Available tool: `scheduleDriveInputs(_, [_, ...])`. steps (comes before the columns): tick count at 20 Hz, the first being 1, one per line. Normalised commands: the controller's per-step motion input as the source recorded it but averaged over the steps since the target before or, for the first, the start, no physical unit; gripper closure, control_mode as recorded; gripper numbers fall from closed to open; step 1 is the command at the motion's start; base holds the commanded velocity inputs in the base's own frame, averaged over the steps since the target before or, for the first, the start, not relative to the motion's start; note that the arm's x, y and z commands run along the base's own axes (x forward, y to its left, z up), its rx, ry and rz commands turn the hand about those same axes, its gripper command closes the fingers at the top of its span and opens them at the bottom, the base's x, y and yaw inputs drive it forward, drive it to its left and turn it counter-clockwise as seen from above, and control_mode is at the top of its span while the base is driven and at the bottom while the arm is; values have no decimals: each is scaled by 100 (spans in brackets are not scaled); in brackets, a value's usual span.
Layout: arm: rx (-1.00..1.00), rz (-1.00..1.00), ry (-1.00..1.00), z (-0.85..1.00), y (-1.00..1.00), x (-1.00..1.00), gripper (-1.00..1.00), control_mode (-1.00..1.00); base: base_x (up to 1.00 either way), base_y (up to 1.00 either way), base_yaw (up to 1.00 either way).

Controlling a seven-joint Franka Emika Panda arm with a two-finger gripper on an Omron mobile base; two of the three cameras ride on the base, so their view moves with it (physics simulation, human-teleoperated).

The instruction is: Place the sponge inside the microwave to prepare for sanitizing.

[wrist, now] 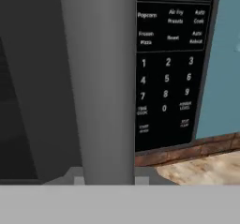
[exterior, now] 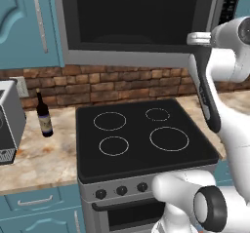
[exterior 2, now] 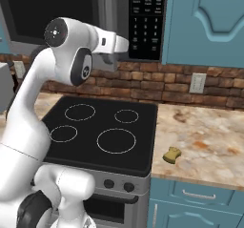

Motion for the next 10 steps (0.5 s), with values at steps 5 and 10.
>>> scheduleDriveInputs(5, [-4,-3,-1,40,12,-70,100,-100,0,0,0])
scheduleDriveInputs(10, [0,-15,3,33,3,-86,100,-100,0,0,0])
